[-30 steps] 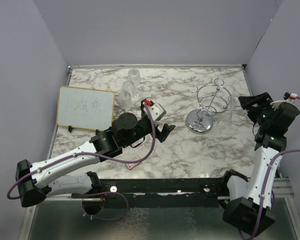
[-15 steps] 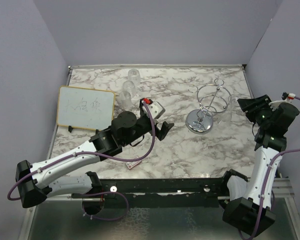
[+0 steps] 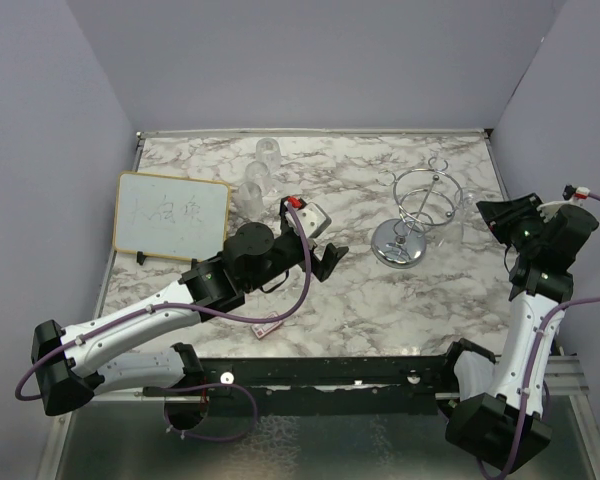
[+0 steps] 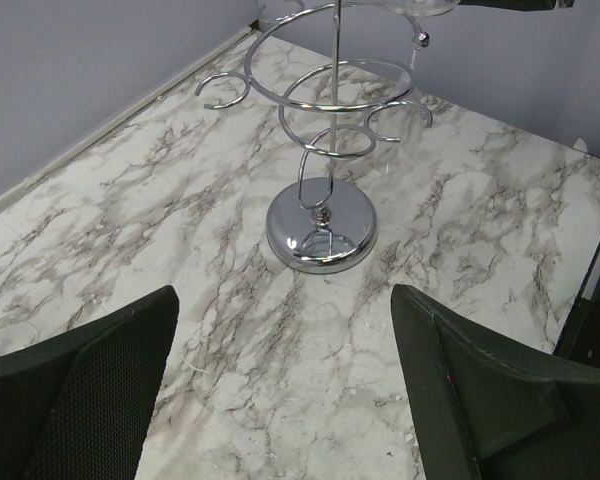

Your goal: Take the wine glass off the wine glass rack

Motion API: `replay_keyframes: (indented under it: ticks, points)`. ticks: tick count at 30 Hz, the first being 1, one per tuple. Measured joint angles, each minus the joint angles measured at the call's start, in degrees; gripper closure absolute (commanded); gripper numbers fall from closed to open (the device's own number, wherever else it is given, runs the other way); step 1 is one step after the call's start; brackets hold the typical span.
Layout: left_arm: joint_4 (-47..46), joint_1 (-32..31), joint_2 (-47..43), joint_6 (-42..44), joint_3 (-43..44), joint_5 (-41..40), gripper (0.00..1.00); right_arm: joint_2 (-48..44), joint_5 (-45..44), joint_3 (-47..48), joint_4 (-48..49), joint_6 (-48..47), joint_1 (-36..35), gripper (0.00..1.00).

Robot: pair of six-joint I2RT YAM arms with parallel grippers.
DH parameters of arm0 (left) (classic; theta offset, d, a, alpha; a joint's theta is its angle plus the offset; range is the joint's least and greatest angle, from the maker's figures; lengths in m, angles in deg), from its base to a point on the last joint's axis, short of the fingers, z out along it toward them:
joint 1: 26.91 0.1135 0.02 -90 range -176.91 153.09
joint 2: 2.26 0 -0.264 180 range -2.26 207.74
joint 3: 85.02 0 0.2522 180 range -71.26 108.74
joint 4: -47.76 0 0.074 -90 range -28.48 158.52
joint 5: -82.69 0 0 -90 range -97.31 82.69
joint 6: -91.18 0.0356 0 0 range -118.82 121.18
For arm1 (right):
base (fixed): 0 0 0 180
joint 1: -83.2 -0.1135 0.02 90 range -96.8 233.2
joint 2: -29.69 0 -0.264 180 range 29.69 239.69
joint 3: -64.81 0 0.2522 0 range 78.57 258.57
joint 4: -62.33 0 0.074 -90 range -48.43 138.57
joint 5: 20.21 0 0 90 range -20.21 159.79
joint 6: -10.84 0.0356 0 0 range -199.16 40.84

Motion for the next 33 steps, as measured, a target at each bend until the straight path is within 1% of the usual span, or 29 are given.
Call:
replay_keyframes:
  ticks: [2, 7, 9, 25, 29, 33]
  points:
    - [0.0, 0.0, 0.0, -0.02, 0.0, 0.02, 0.11, 0.04, -0.04, 0.0, -0.17, 0.0, 0.0, 0.81]
    - [0.0, 0.0, -0.02, 0.0, 0.0, 0.04, 0.11, 0.02, -0.26, 0.07, -1.07, 0.5, 0.0, 0.95]
    - [0.0, 0.0, -0.02, 0.0, 0.0, 0.04, 0.11, 0.02, -0.61, 0.57, -1.27, 1.31, 0.0, 0.98]
    - [0.0, 0.0, 0.0, 0.0, 0.0, 0.11, 0.11, -0.22, -2.14, 5.31, -5.29, 4.31, 0.0, 0.99]
    - [0.0, 0.0, 0.0, 0.0, 0.0, 0.11, 0.11, -0.2, -2.27, 7.63, -6.27, 5.68, 0.0, 0.99]
    - [0.0, 0.07, 0.0, 0.0, 0.0, 0.11, 0.11, -0.17, -4.24, 10.6, -8.66, 6.03, 0.0, 0.99]
